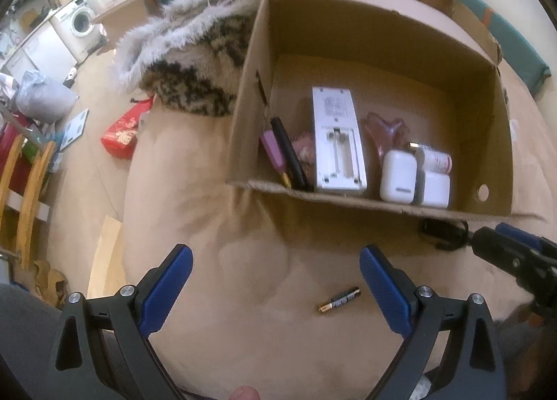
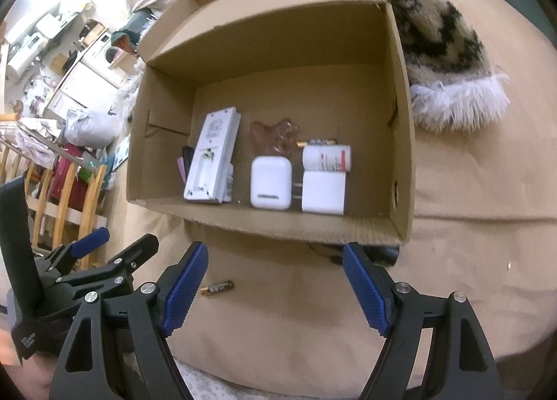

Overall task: Organize rigid objects
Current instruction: 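Withdraw both open tools from the box toward the gold AA battery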

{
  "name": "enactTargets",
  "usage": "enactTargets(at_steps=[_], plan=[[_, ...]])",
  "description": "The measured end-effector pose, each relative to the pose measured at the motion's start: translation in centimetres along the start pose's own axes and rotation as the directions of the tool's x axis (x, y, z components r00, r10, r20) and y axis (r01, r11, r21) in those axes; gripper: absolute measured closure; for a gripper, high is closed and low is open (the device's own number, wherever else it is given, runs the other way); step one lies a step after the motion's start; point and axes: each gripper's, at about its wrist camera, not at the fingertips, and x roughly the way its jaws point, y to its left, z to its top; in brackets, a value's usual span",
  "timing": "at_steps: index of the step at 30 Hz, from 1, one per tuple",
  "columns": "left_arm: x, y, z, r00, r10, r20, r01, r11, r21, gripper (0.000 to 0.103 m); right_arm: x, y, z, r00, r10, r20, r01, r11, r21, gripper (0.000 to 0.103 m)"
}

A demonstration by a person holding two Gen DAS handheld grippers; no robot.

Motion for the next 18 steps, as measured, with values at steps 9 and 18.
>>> enactTargets(at_steps=[9,18], plan=[[1.2,-1.4,-1.1,1.0,-0.01,-0.024,0.01,1.0,0.017,0.007,1.8,-1.9,0.1,0.997,0.024,-0.067,-0.018,0.996,0.085,0.019],[3.2,-0.8,-0.8,0.998,-0.029,-0.062,0.025,0.998,-0.055,0.007,3.6,-4.0,1.0,0.993,0.033,-0.112,-0.013,0.985,0.174,0.018]])
